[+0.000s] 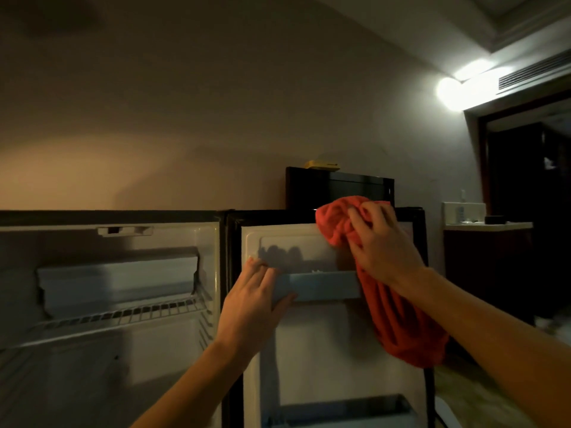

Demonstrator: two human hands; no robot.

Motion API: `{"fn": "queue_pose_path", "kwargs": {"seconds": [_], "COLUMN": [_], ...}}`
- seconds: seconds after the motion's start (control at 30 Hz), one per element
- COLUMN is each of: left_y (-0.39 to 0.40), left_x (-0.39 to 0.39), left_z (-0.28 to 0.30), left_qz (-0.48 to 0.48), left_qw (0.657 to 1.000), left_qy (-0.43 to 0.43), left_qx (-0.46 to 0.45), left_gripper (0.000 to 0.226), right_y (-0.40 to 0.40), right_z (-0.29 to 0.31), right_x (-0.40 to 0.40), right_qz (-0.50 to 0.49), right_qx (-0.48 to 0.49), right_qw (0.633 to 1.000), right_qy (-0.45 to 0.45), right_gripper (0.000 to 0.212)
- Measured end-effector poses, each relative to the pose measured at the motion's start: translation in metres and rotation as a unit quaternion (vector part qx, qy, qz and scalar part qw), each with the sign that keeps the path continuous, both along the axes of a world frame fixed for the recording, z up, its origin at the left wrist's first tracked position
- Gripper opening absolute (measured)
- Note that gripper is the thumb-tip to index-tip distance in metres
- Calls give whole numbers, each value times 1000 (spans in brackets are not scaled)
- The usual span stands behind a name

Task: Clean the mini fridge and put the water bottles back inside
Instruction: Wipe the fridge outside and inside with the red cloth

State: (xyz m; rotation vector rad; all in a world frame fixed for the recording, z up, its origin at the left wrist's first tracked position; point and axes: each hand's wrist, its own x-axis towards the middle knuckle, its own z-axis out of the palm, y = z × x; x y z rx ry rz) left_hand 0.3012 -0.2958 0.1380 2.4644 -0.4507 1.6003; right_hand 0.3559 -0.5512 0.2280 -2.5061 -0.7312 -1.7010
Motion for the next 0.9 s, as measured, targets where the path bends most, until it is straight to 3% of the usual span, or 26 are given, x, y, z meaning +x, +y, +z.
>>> {"fn": "queue_pose_path", "kwargs": {"seconds": [0.23, 0.37, 0.53, 0.67, 0.8, 0.9], "left_y": [-2, -4, -16, -20, -16, -10], "left_x": [-3, -4, -4, 1, 4, 8], "left_z": [4, 5, 4, 5, 8, 9], "left_qz": [33, 29, 40, 88, 85, 78], "left_qw": [999, 999, 999, 995, 996, 995], "left_qy": [8, 22, 2, -26, 3, 46], "left_qx": [31, 34, 7, 34, 40, 34], "left_gripper": [44, 41, 36, 33, 33, 40], "right_y": [-13, -52, -53, -26, -23, -50], "right_z": [-10, -24, -16, -13, -9, -11], "right_x": [8, 18, 18, 16, 21, 31], "right_qz": [-21, -29, -30, 9, -7, -31], "right_qx": [-63, 19, 63, -5, -42, -10], "right_qw": [998, 998, 995, 1000, 999, 999], "right_qy": [-13, 53, 74, 18, 4, 35], "right_gripper": [47, 30, 43, 62, 59, 51]}}
